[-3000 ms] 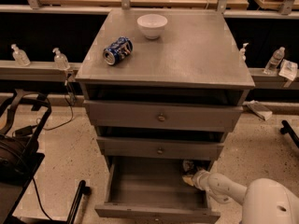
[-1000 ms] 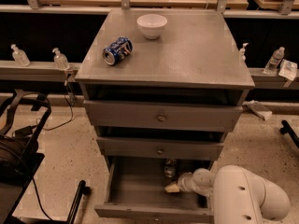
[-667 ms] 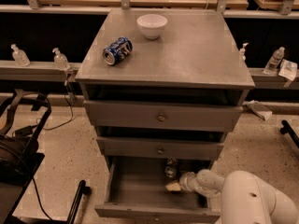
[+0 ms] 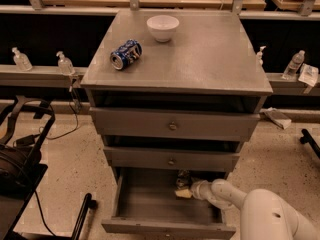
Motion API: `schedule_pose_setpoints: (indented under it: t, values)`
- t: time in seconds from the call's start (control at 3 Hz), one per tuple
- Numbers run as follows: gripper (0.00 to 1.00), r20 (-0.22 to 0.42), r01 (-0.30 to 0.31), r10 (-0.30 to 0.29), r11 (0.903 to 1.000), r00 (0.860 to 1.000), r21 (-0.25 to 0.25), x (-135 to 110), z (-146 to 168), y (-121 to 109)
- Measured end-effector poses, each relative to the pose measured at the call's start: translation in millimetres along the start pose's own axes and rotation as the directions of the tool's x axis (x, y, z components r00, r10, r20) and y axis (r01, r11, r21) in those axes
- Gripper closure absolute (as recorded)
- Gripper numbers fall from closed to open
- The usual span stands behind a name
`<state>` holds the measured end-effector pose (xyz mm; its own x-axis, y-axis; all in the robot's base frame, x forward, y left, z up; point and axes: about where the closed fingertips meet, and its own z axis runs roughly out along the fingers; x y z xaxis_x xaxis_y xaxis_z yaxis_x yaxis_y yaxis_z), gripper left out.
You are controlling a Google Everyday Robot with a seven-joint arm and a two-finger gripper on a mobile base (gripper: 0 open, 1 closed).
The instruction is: Pick 7up can from bottom drawer and place on counter
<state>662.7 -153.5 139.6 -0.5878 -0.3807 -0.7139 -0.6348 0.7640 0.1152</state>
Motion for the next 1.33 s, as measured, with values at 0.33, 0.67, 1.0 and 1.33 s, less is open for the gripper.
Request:
schedule_pose_setpoints:
  t: [0.33, 0.67, 1.0, 1.33]
  values:
    - [0.24, 0.018, -0.024, 0.023, 0.9997, 1.000, 0.010, -6, 10, -10]
    - [0.25, 0.058, -0.057, 0.057, 0.9983, 0.997, 0.010, -20, 23, -19]
    - [0.25, 0.071, -0.082, 0.082, 0.9966, 0.994, 0.006, -25, 33, -23]
    - [0.41, 0.057, -0.095, 0.095, 0.9954, 0.994, 0.007, -26, 41, -24]
